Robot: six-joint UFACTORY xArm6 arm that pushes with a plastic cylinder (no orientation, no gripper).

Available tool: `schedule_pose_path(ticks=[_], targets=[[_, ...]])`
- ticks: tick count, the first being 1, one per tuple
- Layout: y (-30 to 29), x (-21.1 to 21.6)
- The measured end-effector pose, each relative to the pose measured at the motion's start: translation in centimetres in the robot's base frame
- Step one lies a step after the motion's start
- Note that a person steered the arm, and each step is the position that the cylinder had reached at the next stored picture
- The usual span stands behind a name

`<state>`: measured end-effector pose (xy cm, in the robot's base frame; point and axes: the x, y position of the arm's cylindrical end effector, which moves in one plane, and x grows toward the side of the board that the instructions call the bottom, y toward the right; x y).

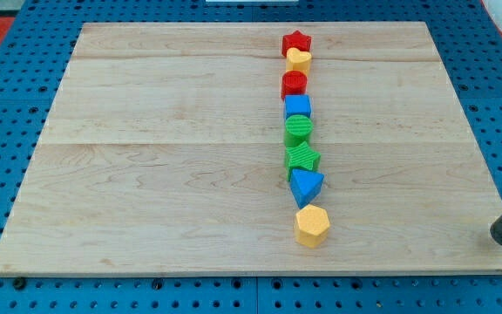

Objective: Separate the green circle and the blue cube

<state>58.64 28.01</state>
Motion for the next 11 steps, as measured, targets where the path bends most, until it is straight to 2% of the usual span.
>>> schedule_pose_path(ticks=[6,7,9,10,11], targets=[[-0.2,0.3],[0.1,-1.6],[-1.6,-12.7],[-6.4,-17.6],[-11.0,-19.5]])
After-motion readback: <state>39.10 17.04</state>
